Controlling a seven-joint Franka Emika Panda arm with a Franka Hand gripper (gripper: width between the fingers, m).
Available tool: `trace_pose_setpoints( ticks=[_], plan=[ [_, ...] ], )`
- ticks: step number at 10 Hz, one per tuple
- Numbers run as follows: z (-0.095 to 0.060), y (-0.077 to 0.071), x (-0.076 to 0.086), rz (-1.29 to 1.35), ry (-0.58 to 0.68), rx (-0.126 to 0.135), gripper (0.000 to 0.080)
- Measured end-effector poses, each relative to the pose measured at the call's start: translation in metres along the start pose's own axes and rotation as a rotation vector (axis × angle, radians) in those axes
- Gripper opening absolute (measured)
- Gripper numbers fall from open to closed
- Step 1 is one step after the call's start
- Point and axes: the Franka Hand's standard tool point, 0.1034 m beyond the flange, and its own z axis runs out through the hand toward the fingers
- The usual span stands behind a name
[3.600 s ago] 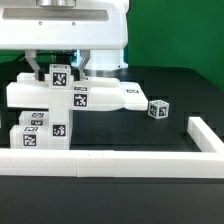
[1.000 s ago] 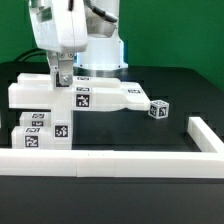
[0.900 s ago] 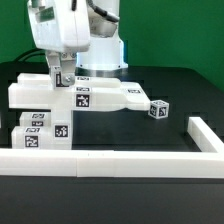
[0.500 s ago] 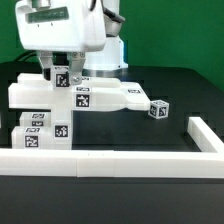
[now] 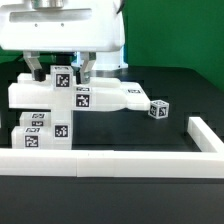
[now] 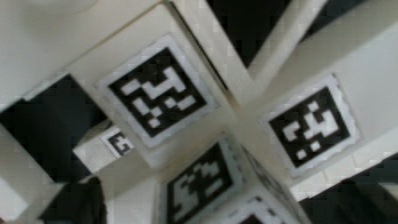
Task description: Assemble chair
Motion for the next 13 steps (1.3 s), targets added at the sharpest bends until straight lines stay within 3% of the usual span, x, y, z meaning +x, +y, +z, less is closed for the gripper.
trace_pose_setpoints(
  ticks=[6, 8, 11, 13],
  plan=[
    [-0.0012, -0.0015, 0.0017, -0.397, -0.006, -0.031, 0.0649],
    [-0.0013, -0.0014, 0.0022, -0.420, -0.002, -0.032, 0.0649],
    [-0.0012, -0.0013, 0.0022, -0.388, -0.002, -0.032, 0.0271],
    [-0.0010, -0.0018, 0.0020, -0.266, 0.001, -0.030, 0.0271]
  ],
)
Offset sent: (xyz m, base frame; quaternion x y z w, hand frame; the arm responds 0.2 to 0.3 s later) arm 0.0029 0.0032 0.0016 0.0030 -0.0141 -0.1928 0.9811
